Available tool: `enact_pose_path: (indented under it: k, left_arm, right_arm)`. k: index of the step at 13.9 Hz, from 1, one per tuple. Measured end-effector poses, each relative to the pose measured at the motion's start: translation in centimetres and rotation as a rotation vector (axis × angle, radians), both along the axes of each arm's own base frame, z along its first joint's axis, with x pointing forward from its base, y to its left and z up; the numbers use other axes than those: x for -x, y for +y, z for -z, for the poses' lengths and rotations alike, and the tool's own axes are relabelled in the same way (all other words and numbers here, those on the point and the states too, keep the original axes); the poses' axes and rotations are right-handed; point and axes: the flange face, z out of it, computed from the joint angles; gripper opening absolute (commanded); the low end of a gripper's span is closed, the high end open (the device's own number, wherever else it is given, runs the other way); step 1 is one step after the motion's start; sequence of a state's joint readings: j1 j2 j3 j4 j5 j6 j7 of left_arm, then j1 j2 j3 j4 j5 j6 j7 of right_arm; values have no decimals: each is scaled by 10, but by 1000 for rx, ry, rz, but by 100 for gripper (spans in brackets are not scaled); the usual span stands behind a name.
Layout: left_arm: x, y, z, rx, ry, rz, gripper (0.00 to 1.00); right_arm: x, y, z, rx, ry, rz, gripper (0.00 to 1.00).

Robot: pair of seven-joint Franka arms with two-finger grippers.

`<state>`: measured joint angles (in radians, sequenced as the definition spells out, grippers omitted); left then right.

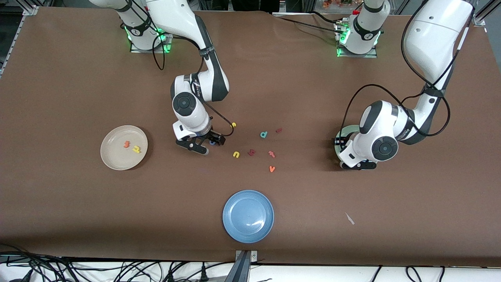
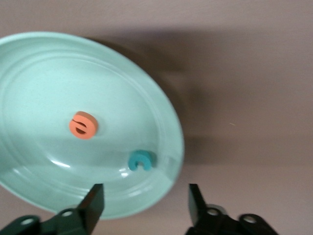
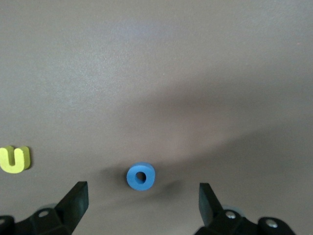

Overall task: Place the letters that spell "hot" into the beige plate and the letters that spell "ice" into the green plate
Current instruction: 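Move the right gripper to the blue o while the left gripper reaches the red letter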

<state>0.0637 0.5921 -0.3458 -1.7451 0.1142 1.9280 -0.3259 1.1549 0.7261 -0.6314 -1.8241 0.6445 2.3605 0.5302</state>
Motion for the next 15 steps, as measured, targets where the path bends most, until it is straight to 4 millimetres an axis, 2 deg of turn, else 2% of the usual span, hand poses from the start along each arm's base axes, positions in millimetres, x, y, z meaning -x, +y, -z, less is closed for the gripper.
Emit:
enact_pose_path:
  k: [2, 4, 7, 8, 11, 15]
  left_arm:
    - [4, -38, -21, 36, -27, 56, 100]
    - [14, -84, -37, 71, -47, 126, 100]
    - [36, -143, -40, 98, -66, 240, 100]
    - [42, -160, -38, 120, -78, 298, 100]
    - [58, -194, -20, 186, -96, 454, 100]
    - [97, -240, 12, 181, -131, 628, 100]
  right_arm:
    - [4, 4, 7, 3, 8, -9, 94]
    - [4, 7, 12, 8, 4, -13, 88]
    - [-1, 8, 14, 2, -2, -4, 81]
    - [-3, 6, 15, 4, -2, -1, 77]
    - [-4, 3, 19, 10, 0, -9, 68]
    - [-4, 2, 21, 13, 1, -28, 54]
